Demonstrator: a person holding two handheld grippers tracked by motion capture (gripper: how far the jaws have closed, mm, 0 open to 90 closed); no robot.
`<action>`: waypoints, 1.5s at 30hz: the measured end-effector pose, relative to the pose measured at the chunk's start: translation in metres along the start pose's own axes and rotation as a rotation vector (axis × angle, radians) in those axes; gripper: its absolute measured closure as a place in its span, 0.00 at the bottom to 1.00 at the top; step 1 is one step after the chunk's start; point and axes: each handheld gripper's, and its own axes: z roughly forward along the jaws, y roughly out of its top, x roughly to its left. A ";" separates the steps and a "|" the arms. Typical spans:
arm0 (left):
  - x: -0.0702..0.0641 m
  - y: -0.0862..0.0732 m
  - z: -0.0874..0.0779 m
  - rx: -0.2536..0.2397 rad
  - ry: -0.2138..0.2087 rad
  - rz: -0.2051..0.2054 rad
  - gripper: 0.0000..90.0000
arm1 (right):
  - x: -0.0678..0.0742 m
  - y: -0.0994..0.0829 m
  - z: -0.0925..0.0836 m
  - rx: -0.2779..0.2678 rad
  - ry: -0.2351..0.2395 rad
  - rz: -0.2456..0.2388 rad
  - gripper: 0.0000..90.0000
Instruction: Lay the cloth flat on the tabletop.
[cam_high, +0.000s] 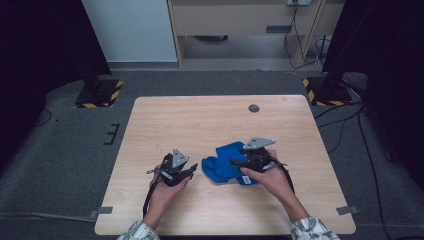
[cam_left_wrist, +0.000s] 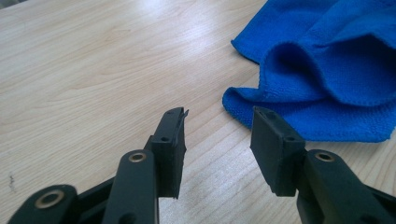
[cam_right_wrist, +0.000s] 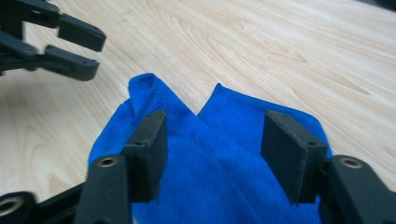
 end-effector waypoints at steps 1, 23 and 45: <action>0.000 0.000 0.000 -0.001 -0.001 0.000 0.60 | 0.000 0.001 0.005 0.016 -0.004 -0.005 0.48; -0.002 0.001 0.001 0.007 -0.005 0.001 0.60 | 0.029 -0.022 0.033 0.156 0.057 -0.107 0.49; -0.003 0.000 0.004 0.018 0.002 0.001 0.61 | -0.002 -0.026 -0.033 -0.038 0.041 0.002 0.94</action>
